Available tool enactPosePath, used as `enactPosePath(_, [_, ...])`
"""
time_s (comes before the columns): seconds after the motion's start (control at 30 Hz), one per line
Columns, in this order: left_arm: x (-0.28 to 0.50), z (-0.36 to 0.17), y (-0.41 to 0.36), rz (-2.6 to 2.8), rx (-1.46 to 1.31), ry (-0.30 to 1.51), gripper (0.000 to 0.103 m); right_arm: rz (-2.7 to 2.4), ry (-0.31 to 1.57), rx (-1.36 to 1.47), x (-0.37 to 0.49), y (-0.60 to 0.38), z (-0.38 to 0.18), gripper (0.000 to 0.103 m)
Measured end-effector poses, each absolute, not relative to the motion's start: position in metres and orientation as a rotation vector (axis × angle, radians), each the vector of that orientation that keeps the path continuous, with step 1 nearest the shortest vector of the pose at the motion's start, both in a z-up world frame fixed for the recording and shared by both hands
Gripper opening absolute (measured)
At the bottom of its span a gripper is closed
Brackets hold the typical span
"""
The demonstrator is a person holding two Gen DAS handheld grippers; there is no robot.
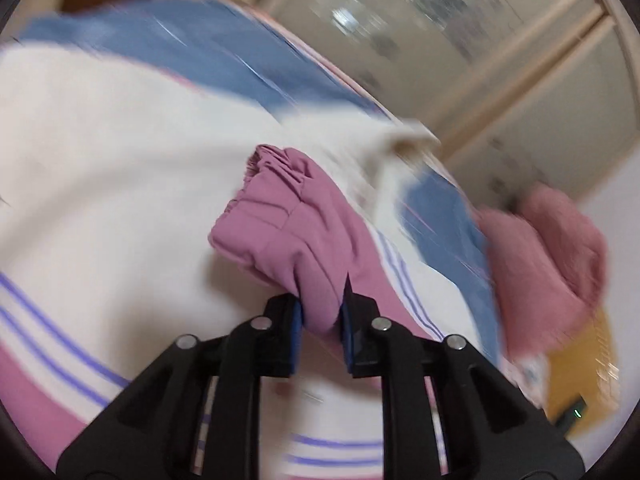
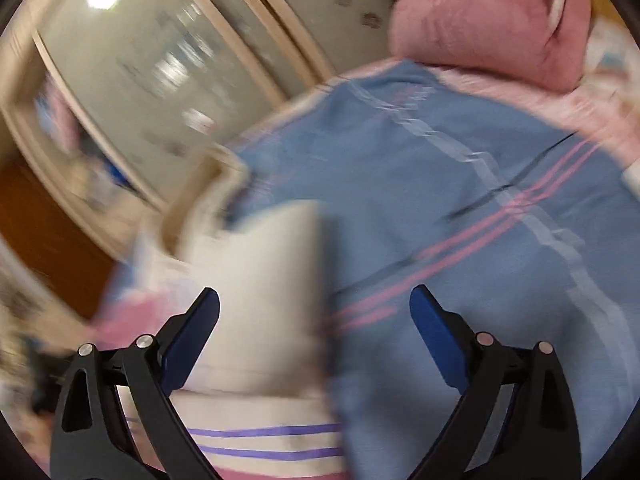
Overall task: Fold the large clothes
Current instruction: 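Grasp the other pink sleeve cuff with the left gripper, fold it over the body, release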
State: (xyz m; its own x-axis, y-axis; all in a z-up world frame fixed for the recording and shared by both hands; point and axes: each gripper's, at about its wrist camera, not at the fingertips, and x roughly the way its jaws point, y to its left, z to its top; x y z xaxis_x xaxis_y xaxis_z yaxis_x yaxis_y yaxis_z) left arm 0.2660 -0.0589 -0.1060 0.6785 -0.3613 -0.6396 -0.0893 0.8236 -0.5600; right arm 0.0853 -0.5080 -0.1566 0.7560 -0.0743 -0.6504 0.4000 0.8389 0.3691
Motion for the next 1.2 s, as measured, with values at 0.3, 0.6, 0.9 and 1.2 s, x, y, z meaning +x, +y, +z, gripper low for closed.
enactPosePath(0.3, [0.259, -0.105, -0.047, -0.141, -0.542, 0.82, 0.024, 0.024, 0.992, 0.126, 0.115, -0.437, -0.196, 0.096])
enactPosePath(0.6, [0.256, -0.121, -0.078, -0.196, -0.406, 0.842, 0.031, -0.296, 0.93, 0.224, 0.13, -0.47, -0.196, 0.098])
enactPosePath(0.9, [0.257, -0.134, -0.063, -0.127, -0.399, 0.888, 0.047, 0.083, 0.93, 0.38, 0.105, -0.506, -0.193, 0.094])
enactPosePath(1.2, [0.23, -0.082, -0.055, -0.143, -0.357, 0.701, 0.055, 0.27, 0.685, 0.544, 0.132, -0.482, -0.167, 0.035])
